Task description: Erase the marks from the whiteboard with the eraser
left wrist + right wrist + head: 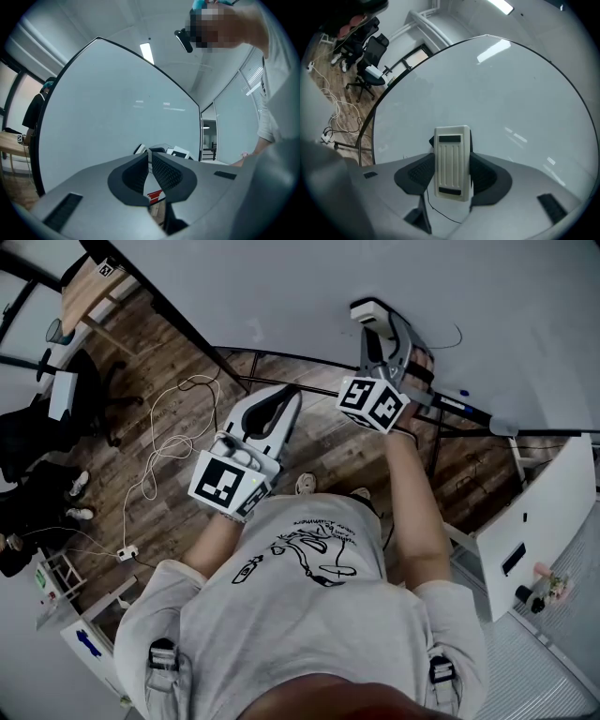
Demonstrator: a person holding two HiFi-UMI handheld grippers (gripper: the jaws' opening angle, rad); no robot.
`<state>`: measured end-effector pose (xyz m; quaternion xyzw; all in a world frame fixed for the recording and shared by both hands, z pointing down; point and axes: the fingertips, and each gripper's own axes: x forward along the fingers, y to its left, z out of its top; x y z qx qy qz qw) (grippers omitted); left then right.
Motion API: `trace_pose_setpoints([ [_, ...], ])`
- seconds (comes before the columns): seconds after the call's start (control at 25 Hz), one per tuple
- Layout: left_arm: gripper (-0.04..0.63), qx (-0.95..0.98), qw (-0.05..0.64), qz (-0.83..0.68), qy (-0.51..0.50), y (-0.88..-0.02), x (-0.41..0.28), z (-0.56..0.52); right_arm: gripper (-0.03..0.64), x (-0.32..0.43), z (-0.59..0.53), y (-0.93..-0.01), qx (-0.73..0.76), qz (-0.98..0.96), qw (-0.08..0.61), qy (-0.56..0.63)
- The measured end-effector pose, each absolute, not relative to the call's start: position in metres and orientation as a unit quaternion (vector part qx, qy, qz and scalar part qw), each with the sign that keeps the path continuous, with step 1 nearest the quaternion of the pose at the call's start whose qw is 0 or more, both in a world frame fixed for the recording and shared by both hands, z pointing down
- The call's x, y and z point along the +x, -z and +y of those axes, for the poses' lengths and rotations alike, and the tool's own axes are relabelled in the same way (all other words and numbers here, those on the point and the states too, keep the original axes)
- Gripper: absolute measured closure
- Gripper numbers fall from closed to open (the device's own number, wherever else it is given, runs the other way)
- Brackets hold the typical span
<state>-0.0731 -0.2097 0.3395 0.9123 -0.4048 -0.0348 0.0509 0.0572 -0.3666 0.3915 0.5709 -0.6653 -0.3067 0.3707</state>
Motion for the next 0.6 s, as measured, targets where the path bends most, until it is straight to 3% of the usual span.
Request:
trace_pose_setpoints([
  [0.32,0.557,0.905,0.052,-0.421,0.033,-0.34,-0.085,-0.203,0.379,0.02,-0.372,-0.442,0.516,-0.677,0.415,0.321],
  [0.6,0.557,0.904,0.057,-0.423,0.031,-0.343,-0.088,-0.201,0.377,0.023,-0.368,-0.435,0.516,-0.691,0.402,0.307],
])
